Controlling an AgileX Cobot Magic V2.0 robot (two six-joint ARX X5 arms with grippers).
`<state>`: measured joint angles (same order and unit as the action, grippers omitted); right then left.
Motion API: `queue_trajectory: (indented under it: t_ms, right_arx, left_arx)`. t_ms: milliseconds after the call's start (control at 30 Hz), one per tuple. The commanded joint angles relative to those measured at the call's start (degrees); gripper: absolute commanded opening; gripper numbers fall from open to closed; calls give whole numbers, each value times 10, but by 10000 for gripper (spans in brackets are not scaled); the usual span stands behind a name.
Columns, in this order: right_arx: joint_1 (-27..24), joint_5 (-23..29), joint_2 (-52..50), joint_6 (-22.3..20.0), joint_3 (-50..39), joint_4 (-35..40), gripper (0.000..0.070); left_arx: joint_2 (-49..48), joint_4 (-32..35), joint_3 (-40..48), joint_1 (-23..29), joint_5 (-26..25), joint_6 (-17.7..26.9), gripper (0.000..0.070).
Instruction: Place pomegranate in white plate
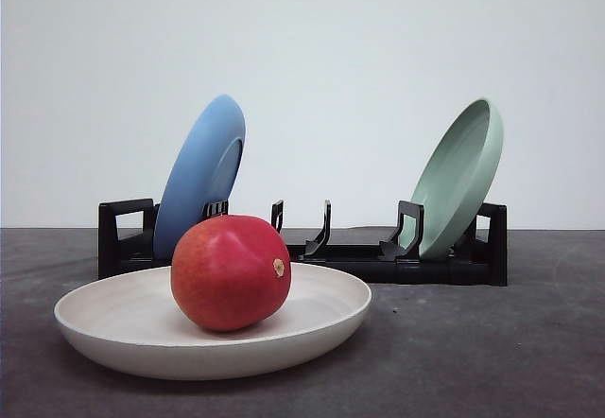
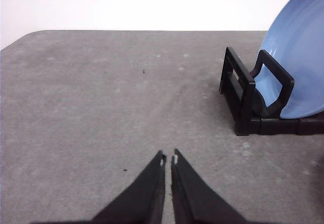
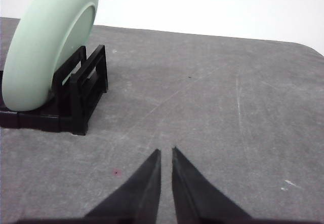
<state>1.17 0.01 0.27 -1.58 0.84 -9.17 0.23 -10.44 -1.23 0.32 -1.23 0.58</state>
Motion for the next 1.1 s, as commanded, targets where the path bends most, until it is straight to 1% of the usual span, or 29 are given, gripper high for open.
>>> queue_trajectory:
  t_ms: [0, 1067]
  right_arx:
    - [1, 0, -1, 1, -2, 6, 35]
    - [1, 0, -1, 1, -2, 6, 35]
  left_arx:
    - [0, 1, 5, 0, 1, -2, 0]
    - [0, 1, 5, 0, 1, -2, 0]
